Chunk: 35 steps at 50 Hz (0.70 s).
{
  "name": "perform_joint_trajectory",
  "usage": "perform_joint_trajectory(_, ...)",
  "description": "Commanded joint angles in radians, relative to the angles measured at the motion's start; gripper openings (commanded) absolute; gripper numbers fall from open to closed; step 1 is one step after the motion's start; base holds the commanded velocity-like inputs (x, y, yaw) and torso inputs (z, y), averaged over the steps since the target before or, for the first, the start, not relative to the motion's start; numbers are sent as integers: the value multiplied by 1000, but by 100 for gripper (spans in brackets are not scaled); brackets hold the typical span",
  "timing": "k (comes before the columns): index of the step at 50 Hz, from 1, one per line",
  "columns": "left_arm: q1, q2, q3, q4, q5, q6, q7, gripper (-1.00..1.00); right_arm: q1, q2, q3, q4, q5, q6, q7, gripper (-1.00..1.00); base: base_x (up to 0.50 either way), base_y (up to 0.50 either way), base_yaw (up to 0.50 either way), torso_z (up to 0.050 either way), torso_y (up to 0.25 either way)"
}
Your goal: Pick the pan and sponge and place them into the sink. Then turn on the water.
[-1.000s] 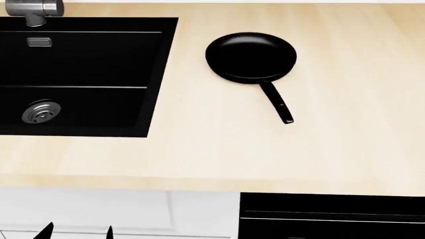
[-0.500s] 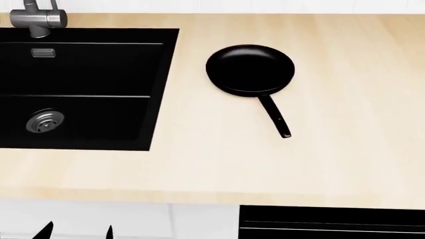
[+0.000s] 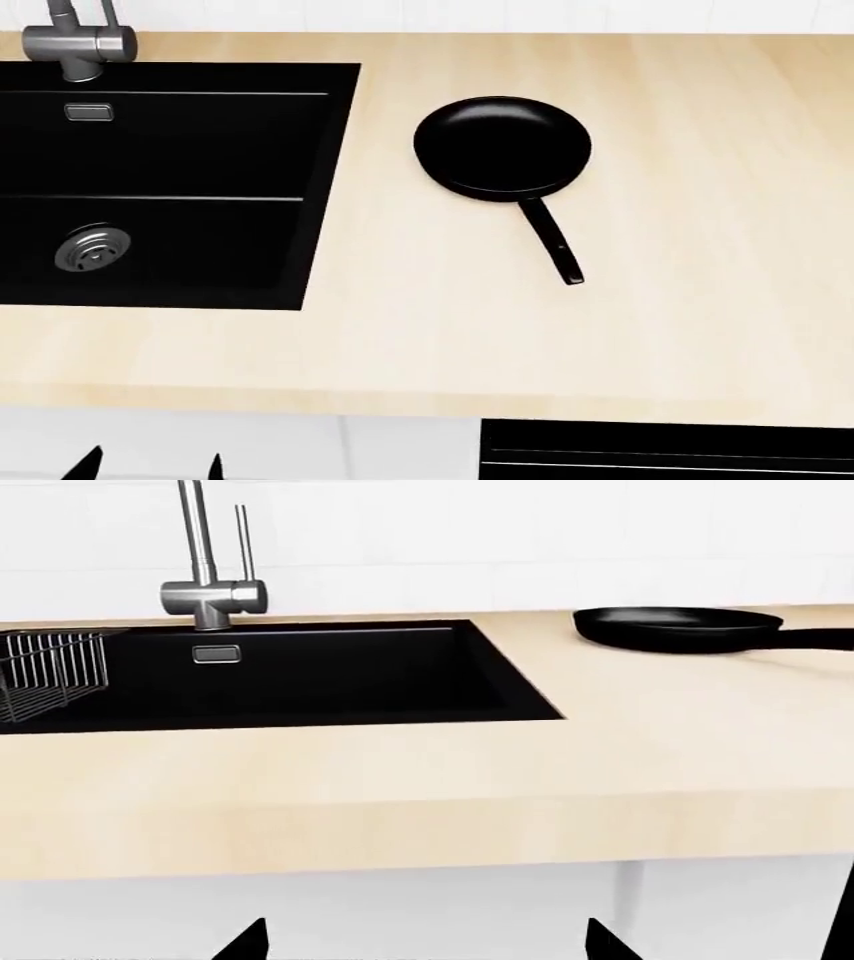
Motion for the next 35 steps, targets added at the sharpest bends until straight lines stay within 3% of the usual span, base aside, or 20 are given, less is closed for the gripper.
perform_joint_trajectory(1,10,-13,-2,11,-21,7,-3,100,-1,7,-5,-2,8,-6,11,100,0,0,0,0,0)
perform_joint_trajectory(14,-12,-3,23,24,-16,-25,-23,100,6,10,-11,0,32,4,12,100,0,0,0,0,0)
perform_joint_trajectory(19,-41,1,38,50,6,-92,-51,100,-11,16,10,-100,58,42,32,100,0,0,0,0,0)
perform_joint_trajectory(30,-103,-44,4,337,-98,-408,-56,100,54,99,37,-436,87,379,78,100,0,0,0,0,0)
perform_joint_trajectory(35,-197,-81,-2,414,-150,-553,-34,100,153,160,68,-553,125,574,67,100,0,0,0,0,0)
